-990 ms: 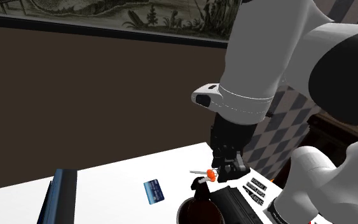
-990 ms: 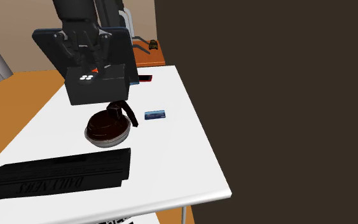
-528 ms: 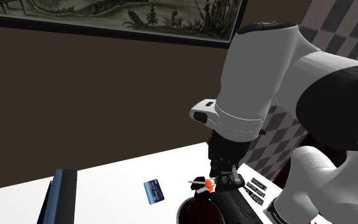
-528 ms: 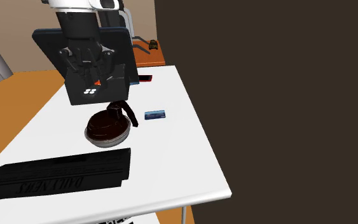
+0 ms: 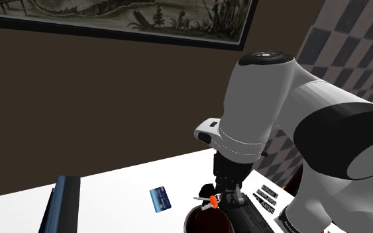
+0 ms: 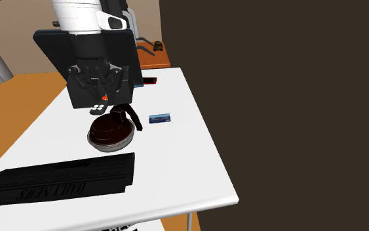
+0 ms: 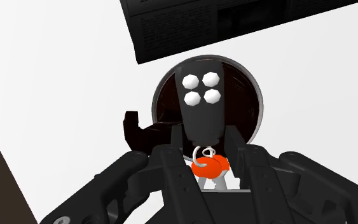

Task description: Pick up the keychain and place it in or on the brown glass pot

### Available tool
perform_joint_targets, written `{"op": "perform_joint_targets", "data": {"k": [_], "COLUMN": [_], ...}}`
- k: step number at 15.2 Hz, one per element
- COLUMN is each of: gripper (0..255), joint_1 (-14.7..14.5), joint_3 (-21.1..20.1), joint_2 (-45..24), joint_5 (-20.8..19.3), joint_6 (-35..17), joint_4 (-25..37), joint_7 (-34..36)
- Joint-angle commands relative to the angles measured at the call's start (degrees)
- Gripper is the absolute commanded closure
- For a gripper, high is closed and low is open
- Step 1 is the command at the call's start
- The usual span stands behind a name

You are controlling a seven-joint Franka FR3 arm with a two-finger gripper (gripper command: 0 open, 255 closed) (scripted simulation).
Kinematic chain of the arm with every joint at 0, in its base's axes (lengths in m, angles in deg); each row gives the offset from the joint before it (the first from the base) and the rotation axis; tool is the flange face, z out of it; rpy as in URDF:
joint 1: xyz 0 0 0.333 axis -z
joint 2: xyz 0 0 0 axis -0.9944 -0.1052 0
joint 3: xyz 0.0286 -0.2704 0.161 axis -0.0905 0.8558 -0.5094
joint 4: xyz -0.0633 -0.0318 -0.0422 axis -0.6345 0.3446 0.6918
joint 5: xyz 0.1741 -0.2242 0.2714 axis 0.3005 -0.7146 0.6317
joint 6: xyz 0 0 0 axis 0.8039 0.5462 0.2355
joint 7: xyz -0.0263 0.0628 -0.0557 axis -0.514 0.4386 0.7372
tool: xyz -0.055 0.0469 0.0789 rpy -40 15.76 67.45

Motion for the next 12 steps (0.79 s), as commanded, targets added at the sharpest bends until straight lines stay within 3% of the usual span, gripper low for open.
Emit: {"op": "perform_joint_targets", "data": {"k": [1,6,7,12], "gripper": [255,255,0,0], "joint_1": [0.0,0.0,0.0,0.0], "joint_3": [-0.1,-0.1,-0.1,-0.1], "joint_2": [-0.1,-0.1,-0.1,-0.1], "joint_5": [0.0,0.0,0.0,0.0], "joint_6": [-0.3,-0.3,-0.3,-0.3], "joint_4": [-0.2,-0.2,-0.2,-0.2], "joint_7": [0.0,0.0,0.0,0.0]}}
